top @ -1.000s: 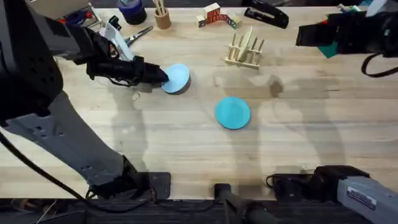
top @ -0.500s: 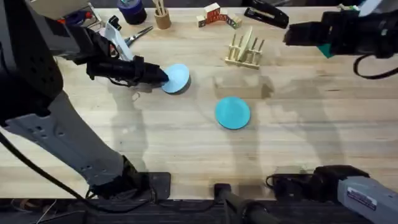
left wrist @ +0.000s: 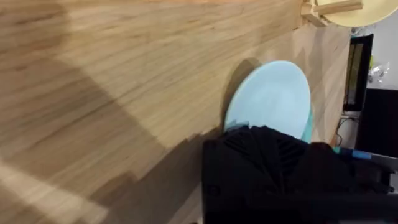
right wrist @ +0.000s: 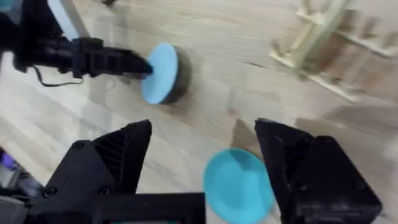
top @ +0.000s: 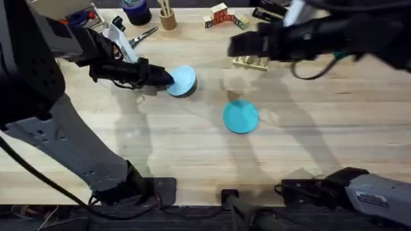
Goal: Pick up the plates from the table one by one and place each into a slot on the dish rack.
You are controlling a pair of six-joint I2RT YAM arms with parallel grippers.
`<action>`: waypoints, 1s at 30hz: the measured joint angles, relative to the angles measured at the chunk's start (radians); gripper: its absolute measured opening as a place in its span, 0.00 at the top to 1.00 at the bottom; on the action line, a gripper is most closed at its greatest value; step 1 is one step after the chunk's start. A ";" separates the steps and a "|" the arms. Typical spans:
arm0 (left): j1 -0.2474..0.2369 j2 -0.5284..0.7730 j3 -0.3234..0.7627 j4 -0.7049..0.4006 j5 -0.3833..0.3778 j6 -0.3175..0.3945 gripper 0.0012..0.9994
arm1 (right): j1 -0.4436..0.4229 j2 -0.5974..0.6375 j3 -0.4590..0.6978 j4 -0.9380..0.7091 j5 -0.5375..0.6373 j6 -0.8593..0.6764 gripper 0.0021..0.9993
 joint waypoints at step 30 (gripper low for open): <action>0.000 0.000 0.000 0.000 0.000 0.000 0.96 | 0.266 0.541 0.000 0.574 0.002 0.484 0.03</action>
